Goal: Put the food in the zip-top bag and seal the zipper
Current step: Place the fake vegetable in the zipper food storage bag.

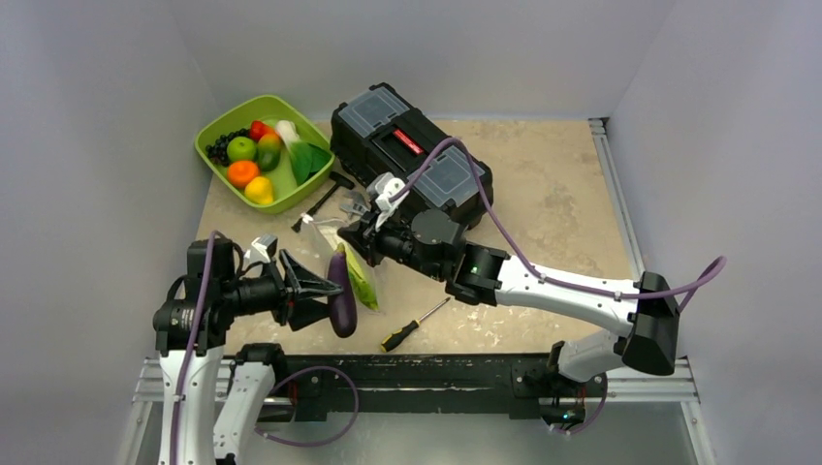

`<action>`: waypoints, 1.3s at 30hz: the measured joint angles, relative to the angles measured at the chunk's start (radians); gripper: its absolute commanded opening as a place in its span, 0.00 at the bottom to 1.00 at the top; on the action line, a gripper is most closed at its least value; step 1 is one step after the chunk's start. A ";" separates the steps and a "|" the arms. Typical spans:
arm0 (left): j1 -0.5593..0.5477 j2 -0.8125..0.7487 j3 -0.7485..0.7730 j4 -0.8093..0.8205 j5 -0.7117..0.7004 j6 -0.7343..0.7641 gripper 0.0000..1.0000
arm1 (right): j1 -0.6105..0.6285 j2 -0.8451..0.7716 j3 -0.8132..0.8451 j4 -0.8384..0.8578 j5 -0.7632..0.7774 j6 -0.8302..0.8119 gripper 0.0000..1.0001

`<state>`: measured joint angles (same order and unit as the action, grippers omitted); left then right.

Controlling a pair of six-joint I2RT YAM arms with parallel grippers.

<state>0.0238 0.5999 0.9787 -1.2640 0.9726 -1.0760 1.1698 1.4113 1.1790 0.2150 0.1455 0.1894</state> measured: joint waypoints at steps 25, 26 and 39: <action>0.000 -0.072 -0.156 0.291 -0.233 -0.407 0.65 | 0.041 0.072 0.020 0.000 -0.005 0.013 0.00; 0.000 -0.060 -0.152 0.290 -0.234 -0.406 0.72 | 0.041 0.072 0.020 0.000 -0.004 0.016 0.00; 0.000 -0.050 0.061 0.119 -0.350 -0.343 0.83 | 0.041 0.072 0.021 -0.014 0.018 0.032 0.00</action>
<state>0.0238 0.5503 1.0397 -1.1454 0.6224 -1.4189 1.2110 1.4837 1.1999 0.2005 0.1631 0.2214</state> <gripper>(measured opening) 0.842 0.003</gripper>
